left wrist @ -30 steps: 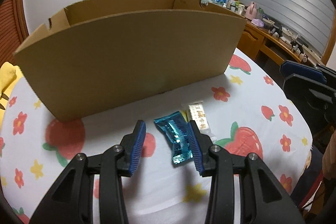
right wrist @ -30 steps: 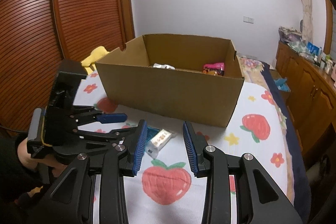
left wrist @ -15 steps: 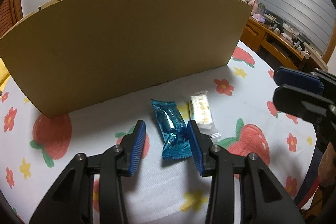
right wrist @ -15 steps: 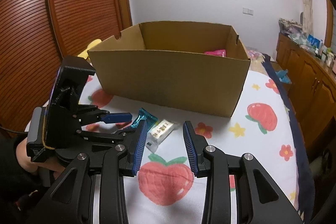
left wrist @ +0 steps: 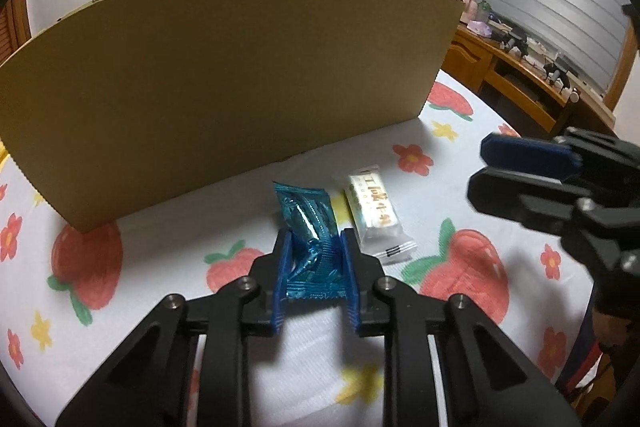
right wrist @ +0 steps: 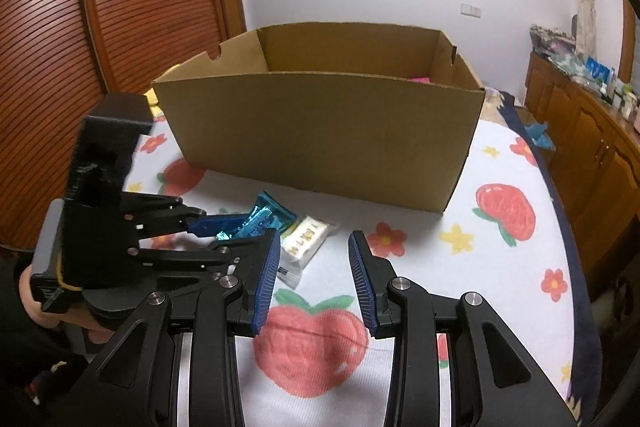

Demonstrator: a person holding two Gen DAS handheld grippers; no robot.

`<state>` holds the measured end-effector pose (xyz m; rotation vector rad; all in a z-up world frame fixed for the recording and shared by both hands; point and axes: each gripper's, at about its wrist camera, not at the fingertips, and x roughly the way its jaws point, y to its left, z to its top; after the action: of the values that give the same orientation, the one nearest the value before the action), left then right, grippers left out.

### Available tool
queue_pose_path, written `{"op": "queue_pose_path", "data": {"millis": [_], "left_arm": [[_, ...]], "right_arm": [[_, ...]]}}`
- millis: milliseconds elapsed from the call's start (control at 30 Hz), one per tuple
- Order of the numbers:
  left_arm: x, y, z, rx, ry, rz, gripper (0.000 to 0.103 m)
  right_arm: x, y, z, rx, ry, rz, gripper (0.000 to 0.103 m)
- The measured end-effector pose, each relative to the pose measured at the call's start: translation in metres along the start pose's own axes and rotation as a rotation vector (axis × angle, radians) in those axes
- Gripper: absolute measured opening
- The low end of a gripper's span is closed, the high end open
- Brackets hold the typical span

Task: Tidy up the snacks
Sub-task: 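Grasp the blue foil candy with the left gripper while the right gripper grasps the white bar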

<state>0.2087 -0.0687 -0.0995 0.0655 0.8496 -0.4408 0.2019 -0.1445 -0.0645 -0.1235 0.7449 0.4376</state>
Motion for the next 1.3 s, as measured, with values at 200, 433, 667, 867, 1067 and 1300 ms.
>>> {"op": "queue_pose_path", "data": {"millis": [200, 433, 667, 867, 1067, 1300], "left_arm": [[-0.010, 0.001, -0.002, 0.001, -0.022, 0.007, 0.021], [-0.031, 0.007, -0.007, -0.002, -0.059, 0.018, 0.021], [-0.051, 0.015, -0.009, -0.007, -0.096, 0.028, 0.021], [-0.059, 0.020, -0.012, -0.012, -0.111, 0.038, 0.021], [-0.063, 0.023, -0.014, -0.020, -0.115, 0.044, 0.021], [-0.073, 0.021, -0.013, -0.018, -0.134, 0.048, 0.021]], "right_arm": [[0.014, 0.002, -0.001, -0.014, 0.038, 0.003, 0.035], [0.028, 0.008, 0.002, -0.020, 0.067, 0.011, 0.035], [0.055, 0.008, 0.003, 0.006, 0.124, 0.018, 0.035], [0.071, 0.008, 0.007, 0.031, 0.162, 0.026, 0.035], [0.081, 0.016, 0.010, -0.010, 0.177, -0.021, 0.026], [0.079, 0.018, 0.007, -0.032, 0.173, -0.032, 0.020]]}}
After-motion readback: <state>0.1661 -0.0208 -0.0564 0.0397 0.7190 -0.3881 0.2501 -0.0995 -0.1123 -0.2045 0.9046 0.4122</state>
